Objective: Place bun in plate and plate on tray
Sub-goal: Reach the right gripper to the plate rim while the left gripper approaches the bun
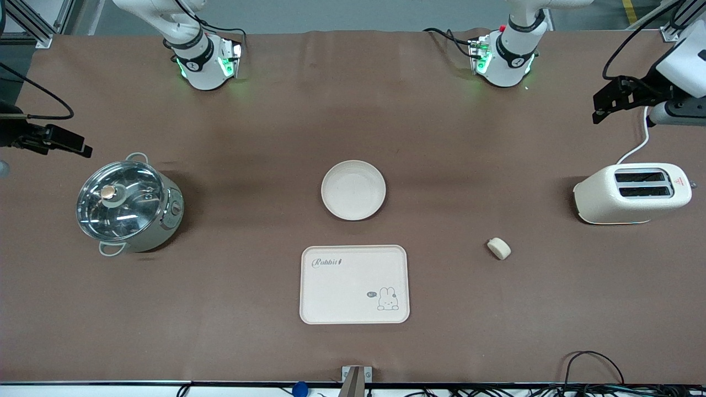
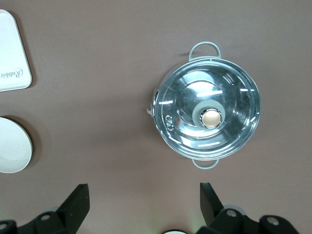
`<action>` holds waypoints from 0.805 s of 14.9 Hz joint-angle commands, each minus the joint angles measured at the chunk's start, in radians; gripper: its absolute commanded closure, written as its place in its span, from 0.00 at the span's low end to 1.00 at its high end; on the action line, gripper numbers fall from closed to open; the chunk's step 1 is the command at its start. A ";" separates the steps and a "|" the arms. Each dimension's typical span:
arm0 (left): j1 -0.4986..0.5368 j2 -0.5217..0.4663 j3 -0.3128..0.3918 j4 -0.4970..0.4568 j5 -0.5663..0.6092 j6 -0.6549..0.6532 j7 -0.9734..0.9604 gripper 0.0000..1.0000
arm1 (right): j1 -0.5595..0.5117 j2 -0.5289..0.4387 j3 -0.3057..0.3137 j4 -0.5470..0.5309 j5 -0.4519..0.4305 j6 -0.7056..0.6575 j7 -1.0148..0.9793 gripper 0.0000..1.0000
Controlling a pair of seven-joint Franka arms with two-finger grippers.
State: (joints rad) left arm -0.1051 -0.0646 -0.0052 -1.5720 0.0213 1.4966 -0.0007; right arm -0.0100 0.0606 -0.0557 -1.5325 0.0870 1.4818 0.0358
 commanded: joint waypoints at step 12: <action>-0.019 0.324 -0.006 -0.066 0.000 0.327 -0.173 0.00 | 0.553 0.439 0.008 -0.211 0.209 0.774 0.378 0.00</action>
State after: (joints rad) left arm -0.1245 0.2622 -0.0083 -1.5559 0.0216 1.7282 -0.1443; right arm 0.4651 0.4814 -0.0344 -1.7010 0.2747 2.1726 0.3838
